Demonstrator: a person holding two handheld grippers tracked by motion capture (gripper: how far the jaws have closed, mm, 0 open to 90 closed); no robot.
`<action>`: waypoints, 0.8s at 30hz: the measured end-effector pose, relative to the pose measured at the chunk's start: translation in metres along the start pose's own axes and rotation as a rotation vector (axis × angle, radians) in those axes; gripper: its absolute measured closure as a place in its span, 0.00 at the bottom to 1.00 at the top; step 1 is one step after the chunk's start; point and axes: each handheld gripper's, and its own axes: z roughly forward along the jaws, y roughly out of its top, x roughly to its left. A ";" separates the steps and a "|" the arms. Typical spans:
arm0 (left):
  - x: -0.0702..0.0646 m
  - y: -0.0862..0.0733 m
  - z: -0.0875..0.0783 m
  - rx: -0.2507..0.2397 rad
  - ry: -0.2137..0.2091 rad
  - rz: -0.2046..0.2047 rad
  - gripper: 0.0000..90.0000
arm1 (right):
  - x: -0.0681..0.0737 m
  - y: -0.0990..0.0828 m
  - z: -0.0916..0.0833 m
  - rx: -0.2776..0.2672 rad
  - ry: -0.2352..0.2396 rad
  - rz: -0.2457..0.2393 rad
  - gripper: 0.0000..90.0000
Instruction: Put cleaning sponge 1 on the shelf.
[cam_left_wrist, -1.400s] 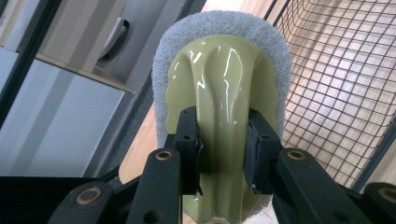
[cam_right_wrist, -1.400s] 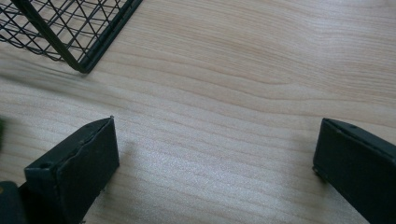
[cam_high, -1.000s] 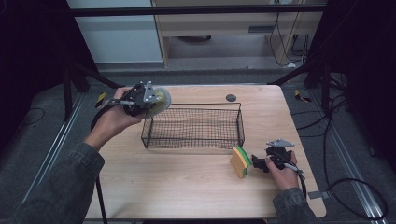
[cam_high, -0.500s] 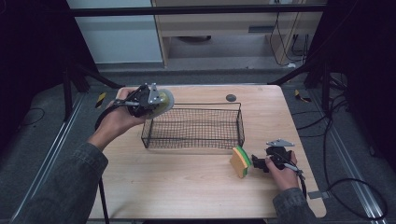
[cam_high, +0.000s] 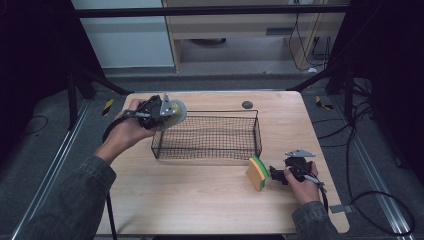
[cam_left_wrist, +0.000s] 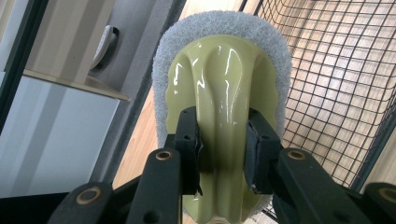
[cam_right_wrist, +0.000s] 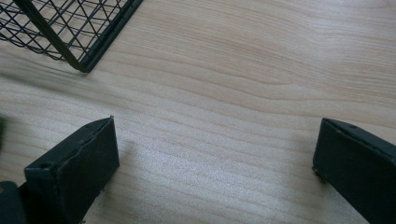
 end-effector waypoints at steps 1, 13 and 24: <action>0.000 0.000 0.001 0.000 0.000 0.001 0.78 | 0.000 0.000 0.000 0.000 0.000 0.000 0.01; -0.003 0.001 0.007 -0.009 -0.007 -0.005 0.78 | 0.000 0.000 0.000 0.000 0.001 -0.002 0.01; -0.004 0.004 0.011 -0.019 -0.015 0.008 0.78 | 0.000 0.000 0.000 0.000 0.001 -0.002 0.01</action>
